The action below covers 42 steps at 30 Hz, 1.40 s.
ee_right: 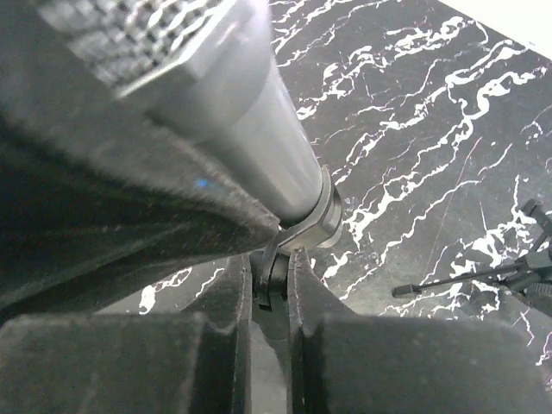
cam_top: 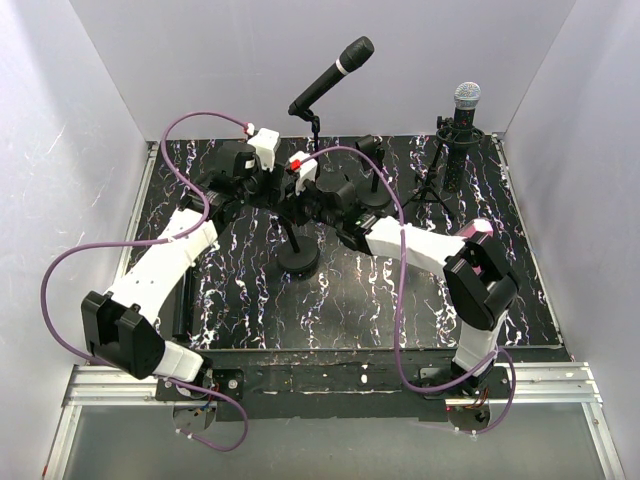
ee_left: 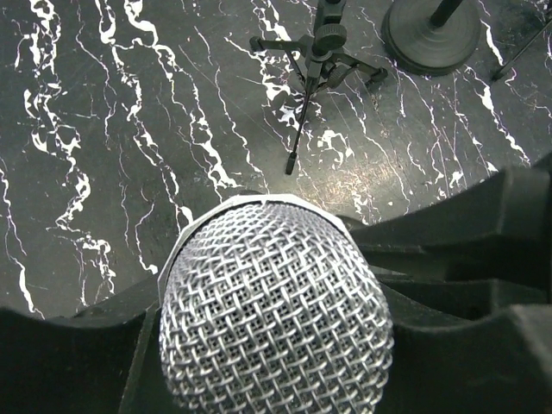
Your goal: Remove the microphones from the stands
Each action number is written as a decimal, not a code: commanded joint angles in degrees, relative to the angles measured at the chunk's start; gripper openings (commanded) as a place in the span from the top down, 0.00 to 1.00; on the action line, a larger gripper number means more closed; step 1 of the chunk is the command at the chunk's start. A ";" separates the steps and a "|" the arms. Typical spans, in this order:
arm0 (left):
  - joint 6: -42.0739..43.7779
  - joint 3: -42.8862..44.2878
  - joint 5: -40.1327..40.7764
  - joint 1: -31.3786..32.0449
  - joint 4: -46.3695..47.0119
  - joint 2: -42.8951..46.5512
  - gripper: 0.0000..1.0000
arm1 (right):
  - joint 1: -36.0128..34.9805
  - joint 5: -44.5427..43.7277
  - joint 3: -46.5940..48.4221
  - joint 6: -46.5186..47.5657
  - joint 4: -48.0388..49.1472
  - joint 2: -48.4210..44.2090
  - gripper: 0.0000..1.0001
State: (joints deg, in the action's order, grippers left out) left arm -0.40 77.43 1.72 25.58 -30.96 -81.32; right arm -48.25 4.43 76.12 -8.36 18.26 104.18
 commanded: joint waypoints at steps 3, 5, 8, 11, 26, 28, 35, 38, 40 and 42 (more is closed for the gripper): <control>-5.74 3.34 -1.01 -2.37 0.02 1.60 1.00 | 0.70 -0.74 -6.76 4.58 0.81 -2.92 0.99; -7.23 3.87 -3.89 -4.92 0.46 1.60 1.00 | 1.23 0.23 -9.05 5.37 0.99 -4.42 0.99; -9.43 6.15 -18.26 -10.10 1.86 0.64 1.00 | 1.93 1.02 -12.74 6.77 1.07 -6.26 0.99; -9.79 8.70 -31.83 -11.96 4.06 0.02 1.00 | 2.37 1.46 -14.94 8.18 0.99 -7.24 0.99; 8.73 32.34 -26.08 -13.63 -3.56 -4.11 1.00 | 3.69 3.40 -17.32 9.66 0.20 -10.14 0.99; 13.65 33.40 -20.38 -14.07 -9.35 -4.55 1.00 | 3.78 3.31 -17.06 9.77 -0.15 -10.75 0.99; 22.99 33.07 -0.70 -18.28 -35.73 -7.37 1.00 | 6.06 6.99 -16.44 10.65 -3.05 -15.49 0.38; 23.69 29.71 5.56 -20.22 -41.79 -7.97 1.00 | 7.38 8.23 -15.30 10.73 -6.12 -18.21 0.33; 23.70 29.28 10.39 -21.71 -45.23 -10.17 1.00 | 7.82 6.92 -14.77 10.30 -7.36 -19.97 0.32; 23.00 28.40 11.47 -24.78 -47.43 -12.01 1.00 | 8.08 6.21 -14.07 9.60 -9.02 -21.64 0.32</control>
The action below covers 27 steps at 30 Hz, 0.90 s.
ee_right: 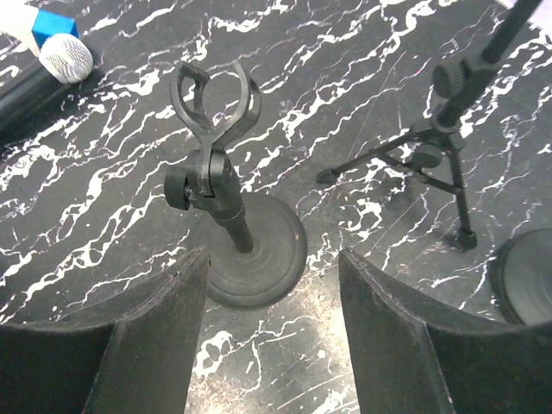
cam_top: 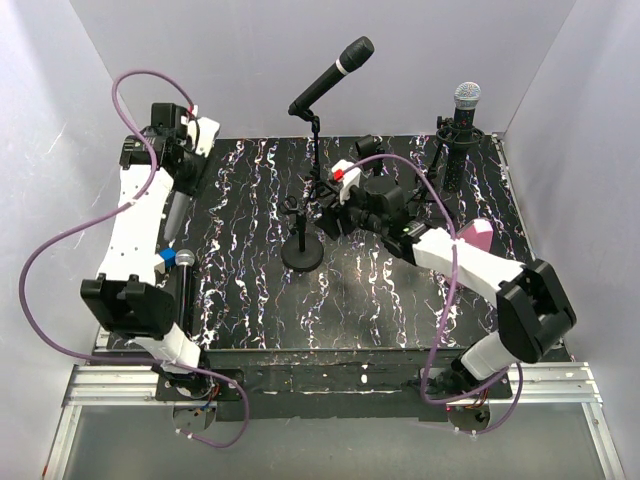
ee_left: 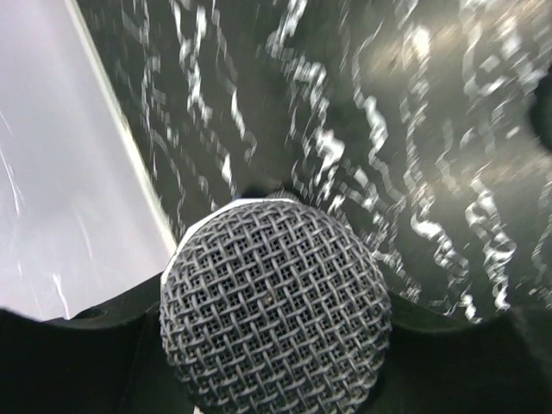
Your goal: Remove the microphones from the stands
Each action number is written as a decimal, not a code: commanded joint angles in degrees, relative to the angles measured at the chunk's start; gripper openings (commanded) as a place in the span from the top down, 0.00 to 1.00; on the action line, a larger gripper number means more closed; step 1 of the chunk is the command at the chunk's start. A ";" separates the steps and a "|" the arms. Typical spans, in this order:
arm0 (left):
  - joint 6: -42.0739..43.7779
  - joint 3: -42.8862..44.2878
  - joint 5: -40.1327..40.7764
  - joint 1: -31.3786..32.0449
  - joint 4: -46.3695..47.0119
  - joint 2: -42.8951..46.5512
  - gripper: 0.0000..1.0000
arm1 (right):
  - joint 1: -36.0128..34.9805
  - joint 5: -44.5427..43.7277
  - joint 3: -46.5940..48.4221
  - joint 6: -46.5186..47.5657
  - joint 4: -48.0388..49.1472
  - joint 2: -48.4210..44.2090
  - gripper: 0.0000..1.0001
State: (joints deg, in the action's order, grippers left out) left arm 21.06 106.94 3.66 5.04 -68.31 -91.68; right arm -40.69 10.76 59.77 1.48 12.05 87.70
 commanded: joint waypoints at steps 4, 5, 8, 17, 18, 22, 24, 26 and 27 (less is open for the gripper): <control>-1.45 -6.55 9.00 -12.67 -12.54 -5.78 1.00 | 0.52 -1.01 2.90 -0.51 -5.37 -8.68 0.32; -2.24 -8.48 8.65 -14.42 -12.37 -6.57 1.00 | 0.52 -1.18 2.81 -0.42 -6.07 -9.21 0.32; -4.09 -11.65 8.56 -19.09 -9.66 -8.43 1.00 | 0.70 -1.97 2.29 0.63 -8.35 -11.23 0.32; -5.68 -18.08 6.90 -26.13 -5.95 -9.40 1.00 | 1.49 -2.59 0.70 1.25 -13.53 -13.35 0.33; -5.50 -17.99 4.54 -26.22 -6.48 -8.96 1.00 | 1.66 -2.59 0.79 1.25 -13.81 -13.26 0.33; -6.99 -19.83 -3.64 -26.13 -6.66 -7.02 1.00 | 1.66 -1.54 1.23 0.64 -14.25 -12.03 0.33; -8.05 -21.15 -5.66 -26.13 -6.66 -7.81 1.00 | 1.75 -0.22 1.75 0.20 -14.08 -11.33 0.34; -8.66 -22.64 -5.86 -26.13 -5.96 -8.78 1.00 | 1.66 0.13 2.11 -0.07 -13.90 -10.80 0.34; -8.75 -23.78 -5.68 -26.13 -5.00 -9.13 1.00 | 1.66 0.22 2.19 -0.07 -13.90 -10.54 0.34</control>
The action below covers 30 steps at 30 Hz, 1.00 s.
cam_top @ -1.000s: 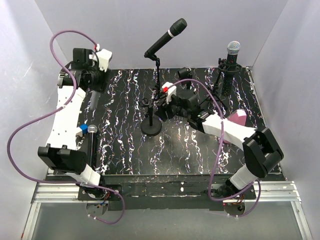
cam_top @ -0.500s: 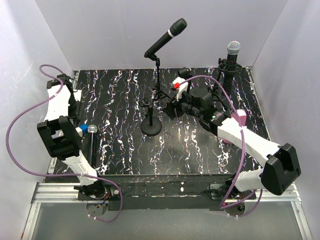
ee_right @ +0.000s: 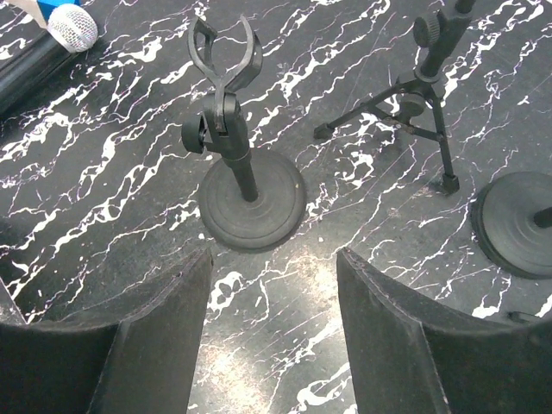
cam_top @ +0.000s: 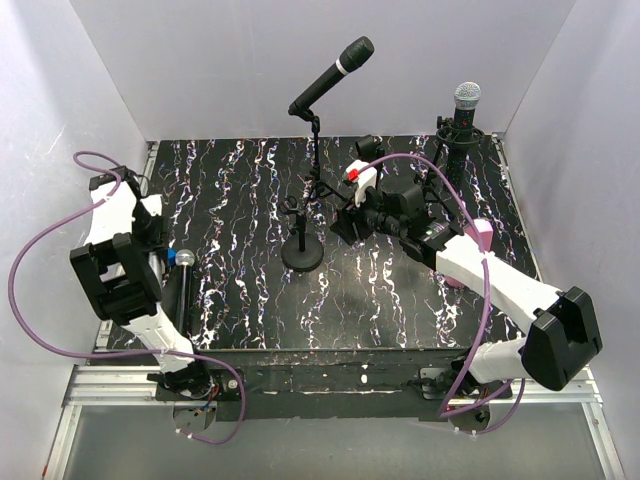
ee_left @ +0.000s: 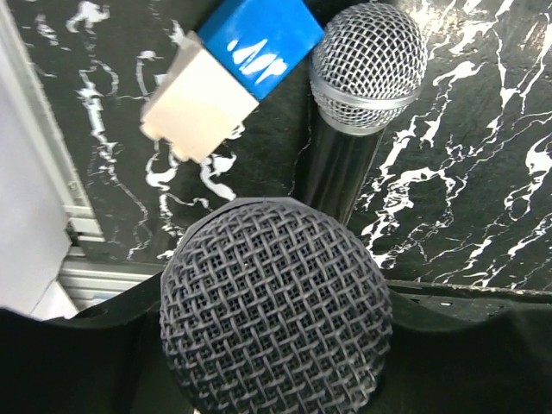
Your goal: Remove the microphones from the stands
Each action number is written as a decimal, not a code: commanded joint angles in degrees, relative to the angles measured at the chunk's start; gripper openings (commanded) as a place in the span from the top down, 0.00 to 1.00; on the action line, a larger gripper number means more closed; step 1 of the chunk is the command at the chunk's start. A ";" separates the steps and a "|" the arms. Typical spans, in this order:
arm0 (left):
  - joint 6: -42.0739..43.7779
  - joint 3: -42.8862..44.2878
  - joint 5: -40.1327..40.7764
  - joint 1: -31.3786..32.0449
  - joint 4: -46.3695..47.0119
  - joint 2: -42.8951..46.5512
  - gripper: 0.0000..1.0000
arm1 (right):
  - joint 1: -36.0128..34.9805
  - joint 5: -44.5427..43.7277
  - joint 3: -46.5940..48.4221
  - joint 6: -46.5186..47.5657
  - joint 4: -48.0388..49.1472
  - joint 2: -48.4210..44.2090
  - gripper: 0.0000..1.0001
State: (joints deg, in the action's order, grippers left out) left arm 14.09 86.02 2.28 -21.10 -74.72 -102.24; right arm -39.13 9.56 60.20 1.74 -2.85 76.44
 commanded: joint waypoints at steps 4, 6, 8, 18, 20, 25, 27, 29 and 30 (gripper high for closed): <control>-2.57 -3.75 -4.04 0.01 3.87 -0.24 0.96 | 0.20 1.60 1.93 -0.16 0.57 0.81 0.34; -2.75 -3.67 -4.74 0.10 3.88 -0.86 0.81 | 0.11 1.08 1.85 0.02 0.39 0.72 0.34; -2.84 -3.66 -5.36 -0.08 3.88 -1.12 0.67 | 0.11 0.64 1.50 0.37 0.22 0.37 0.34; -3.19 -5.68 -4.83 0.01 3.79 -0.33 0.38 | 0.20 0.02 1.23 0.72 0.57 0.28 0.34; -3.10 -6.04 -4.83 0.01 3.79 0.11 0.37 | 0.20 0.37 1.32 0.64 0.66 0.46 0.34; -3.19 -7.09 -5.09 0.01 4.05 0.98 0.37 | 0.20 0.55 1.32 0.55 0.66 0.46 0.34; -3.10 -7.18 -5.62 0.10 3.97 1.25 0.37 | 0.20 0.55 1.14 0.46 0.66 0.28 0.34; -3.01 -6.92 -6.50 0.01 3.62 1.86 0.37 | 0.20 0.55 0.79 0.55 0.83 0.20 0.34; -2.93 -6.39 -7.72 0.01 3.35 2.30 0.37 | 0.20 0.55 0.62 0.55 0.92 0.02 0.34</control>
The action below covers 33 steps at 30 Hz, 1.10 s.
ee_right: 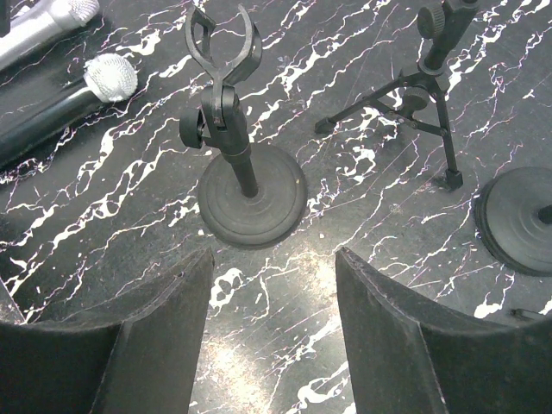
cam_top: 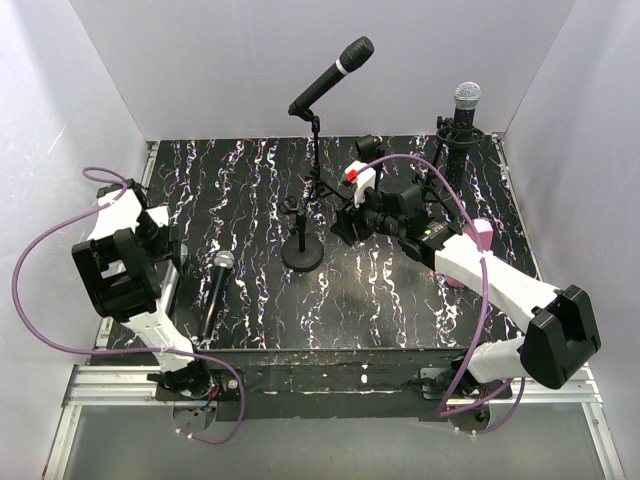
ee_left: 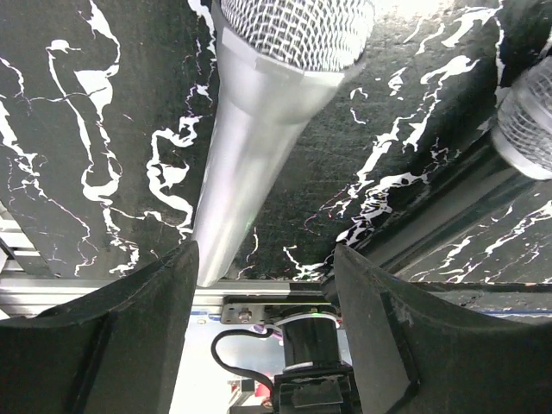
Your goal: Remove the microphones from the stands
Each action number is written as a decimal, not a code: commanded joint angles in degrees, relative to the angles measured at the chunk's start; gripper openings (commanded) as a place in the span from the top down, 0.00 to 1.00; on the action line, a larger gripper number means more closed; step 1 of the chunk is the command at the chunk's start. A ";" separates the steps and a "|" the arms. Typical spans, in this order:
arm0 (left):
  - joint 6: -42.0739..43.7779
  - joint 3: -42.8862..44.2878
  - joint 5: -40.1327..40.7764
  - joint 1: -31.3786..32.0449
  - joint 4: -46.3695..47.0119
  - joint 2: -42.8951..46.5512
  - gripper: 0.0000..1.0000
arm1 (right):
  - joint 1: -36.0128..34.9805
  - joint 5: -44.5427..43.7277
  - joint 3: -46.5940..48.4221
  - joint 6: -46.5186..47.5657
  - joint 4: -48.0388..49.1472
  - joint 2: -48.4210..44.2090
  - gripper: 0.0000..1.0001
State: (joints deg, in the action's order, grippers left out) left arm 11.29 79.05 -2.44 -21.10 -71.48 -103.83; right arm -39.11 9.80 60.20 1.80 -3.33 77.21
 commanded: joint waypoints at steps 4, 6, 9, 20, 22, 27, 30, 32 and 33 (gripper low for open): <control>0.05 1.20 -9.07 0.27 0.55 6.00 0.36 | 0.18 0.39 -0.09 0.48 1.14 -1.10 0.34; 0.22 0.67 -11.35 0.80 2.30 7.49 0.35 | 0.18 0.48 -0.35 0.74 1.14 -1.18 0.34; 1.97 0.15 -20.64 2.81 3.45 10.39 0.33 | 0.18 0.39 -0.53 1.01 1.05 -1.27 0.34; 7.01 -14.16 -58.21 28.55 16.26 18.58 0.32 | 0.61 -2.24 1.05 2.94 -4.30 -0.57 0.35; 1.75 -19.08 -57.59 32.77 24.25 21.11 0.33 | 1.49 -2.59 1.58 2.94 -5.36 -0.66 0.35; -8.89 -30.07 -51.81 45.60 39.47 25.87 0.33 | 3.86 -2.60 2.37 1.72 -7.39 -0.31 0.35; -16.55 -32.37 -40.94 48.43 44.41 23.86 0.32 | 4.83 -1.90 2.11 0.66 -6.95 -0.13 0.35; -18.49 -32.46 -30.66 48.96 44.85 23.15 0.29 | 5.10 -1.80 1.93 0.13 -6.25 0.05 0.35; -18.84 -32.12 -27.56 48.96 44.85 22.80 0.27 | 5.10 -1.63 1.93 -0.04 -5.99 0.05 0.35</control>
State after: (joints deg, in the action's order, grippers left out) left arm 0.38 46.83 -46.87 27.77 -34.61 -81.23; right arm -34.48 7.86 60.16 2.98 -10.59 77.21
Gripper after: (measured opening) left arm 0.697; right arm 0.652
